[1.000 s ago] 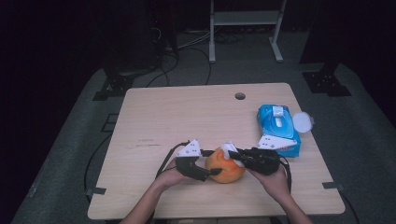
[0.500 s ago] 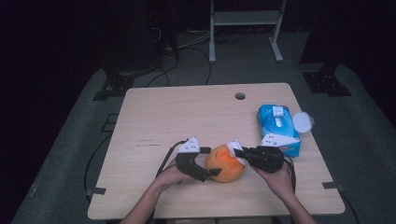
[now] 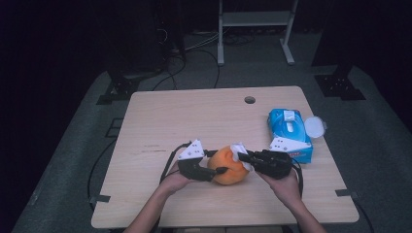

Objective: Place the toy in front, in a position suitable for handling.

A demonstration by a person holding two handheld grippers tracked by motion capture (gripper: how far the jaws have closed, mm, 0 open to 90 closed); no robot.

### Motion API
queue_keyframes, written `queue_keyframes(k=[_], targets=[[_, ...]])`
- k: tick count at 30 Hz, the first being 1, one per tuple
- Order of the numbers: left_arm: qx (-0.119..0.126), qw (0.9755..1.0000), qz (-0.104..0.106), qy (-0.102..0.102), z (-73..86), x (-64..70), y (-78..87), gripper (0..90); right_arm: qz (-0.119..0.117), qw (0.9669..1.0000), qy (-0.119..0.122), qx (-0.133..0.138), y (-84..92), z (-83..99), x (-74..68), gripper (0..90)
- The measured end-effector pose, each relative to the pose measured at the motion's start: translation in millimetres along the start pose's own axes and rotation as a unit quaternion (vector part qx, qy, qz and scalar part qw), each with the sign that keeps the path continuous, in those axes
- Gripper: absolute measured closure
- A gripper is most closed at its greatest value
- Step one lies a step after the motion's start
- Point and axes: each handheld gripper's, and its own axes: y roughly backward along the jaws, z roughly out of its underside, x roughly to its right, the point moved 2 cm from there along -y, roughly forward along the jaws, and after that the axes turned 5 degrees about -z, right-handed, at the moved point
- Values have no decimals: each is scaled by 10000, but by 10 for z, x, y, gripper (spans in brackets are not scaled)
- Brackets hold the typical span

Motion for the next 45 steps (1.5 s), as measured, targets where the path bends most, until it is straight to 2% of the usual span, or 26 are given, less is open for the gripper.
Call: queue_keyframes(k=[2, 5, 7, 8, 9, 10, 13, 16, 18, 22, 24, 26, 29, 31, 32, 36, 38, 41, 45], targets=[[29, 9990, -395, -186, -47, -8, 61, 373, 17, 10000, -87, 27, -49, -5, 41, 811], [-143, 9941, -981, -449, -56, -9, 64, 373, 19, 9996, -268, 42, -137, 34, 134, 811], [-349, 9910, -1181, -520, -2, -4, -2, 369, 62, 9991, -420, -31, -182, 94, 210, 810], [-514, 9900, -1198, -529, 39, 2, -51, 364, 136, 9988, -466, -86, -190, 128, 249, 810], [-625, 9908, -1074, -542, 92, 29, -109, 352, 193, 9984, -533, -89, -181, 158, 285, 810], [-602, 9920, -963, -556, 104, 64, -135, 325, 217, 9977, -636, -43, -156, 177, 321, 810], [-783, 9905, -747, -847, 50, 193, -181, 252, 228, 9971, -719, 92, -89, 153, 347, 809], [-787, 9936, -197, -785, -16, 289, -165, 240, 160, 9977, -656, 94, -90, 127, 322, 806], [-906, 9922, -3, -852, -51, 328, -141, 243, 129, 9981, -598, 22, -114, 138, 297, 806], [-1034, 9908, 671, -565, -72, 329, -58, 251, 20, 9979, -615, -226, -152, 204, 266, 807], [-962, 9908, 797, -526, -97, 307, -2, 263, -95, 9973, -616, -387, -171, 251, 233, 807], [-793, 9934, 683, -462, -131, 271, 32, 272, -158, 9968, -621, -476, -172, 285, 201, 807], [-478, 9975, 259, -455, -169, 196, 47, 262, -316, 9958, -646, -561, -160, 311, 157, 808], [-268, 9991, 43, -323, -159, 146, 11, 232, -383, 9952, -618, -659, -152, 337, 109, 808], [-224, 9994, 35, -277, -146, 135, -9, 214, -438, 9947, -604, -704, -142, 360, 87, 808], [-569, 9978, 153, -295, -21, 152, -146, 176, -542, 9940, -606, -728, -84, 403, 40, 807], [-621, 9971, 229, -366, 25, 171, -180, 171, -509, 9945, -637, -655, -37, 410, 55, 808], [-664, 9968, 210, -383, 27, 174, -187, 166, -419, 9951, -709, -548, 63, 405, 102, 808], [-818, 9958, 246, -324, 73, 188, -233, 189, -286, 9954, -796, -446, 210, 429, 178, 807]])
